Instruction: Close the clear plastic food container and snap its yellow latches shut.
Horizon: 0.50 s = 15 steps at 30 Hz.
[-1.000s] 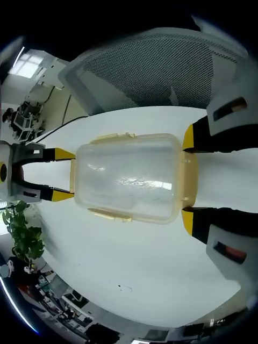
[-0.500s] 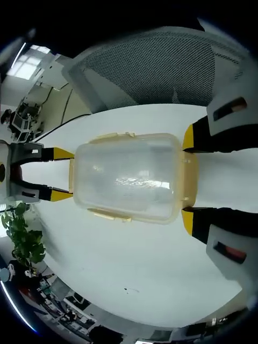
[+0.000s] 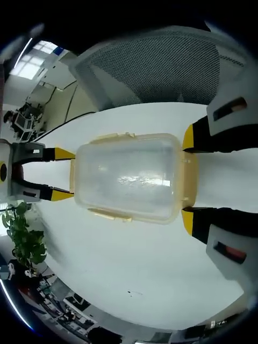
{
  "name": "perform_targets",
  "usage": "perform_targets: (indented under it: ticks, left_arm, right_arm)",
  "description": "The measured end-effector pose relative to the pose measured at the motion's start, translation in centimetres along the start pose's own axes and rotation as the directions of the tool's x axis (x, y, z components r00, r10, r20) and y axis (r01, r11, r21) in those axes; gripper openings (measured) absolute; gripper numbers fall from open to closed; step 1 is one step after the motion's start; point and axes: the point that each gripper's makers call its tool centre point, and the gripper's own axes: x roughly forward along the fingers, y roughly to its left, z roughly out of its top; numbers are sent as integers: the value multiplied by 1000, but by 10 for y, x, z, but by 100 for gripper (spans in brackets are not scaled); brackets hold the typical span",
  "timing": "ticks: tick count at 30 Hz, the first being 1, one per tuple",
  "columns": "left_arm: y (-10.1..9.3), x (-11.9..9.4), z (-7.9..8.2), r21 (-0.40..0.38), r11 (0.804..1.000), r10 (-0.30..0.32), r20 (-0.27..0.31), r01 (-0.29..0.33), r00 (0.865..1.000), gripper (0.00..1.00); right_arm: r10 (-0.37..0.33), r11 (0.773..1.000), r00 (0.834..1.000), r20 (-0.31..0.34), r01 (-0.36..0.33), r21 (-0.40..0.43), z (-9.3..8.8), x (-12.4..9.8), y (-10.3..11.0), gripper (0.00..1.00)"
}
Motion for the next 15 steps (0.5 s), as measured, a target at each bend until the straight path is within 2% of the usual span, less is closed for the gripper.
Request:
perform_targets:
  ticks: [8,15]
  left_arm:
    - [-5,9,16,-6,1000,-9,13,9,1000,38]
    - [-8,18,19,-22,999,-27,7,27,1000,38]
  right_arm:
    - [14,1000,1000,-14,-14,13,-18,-5,2,39]
    - [20,1000,999,-30,-19,17,-26,-4,4,39]
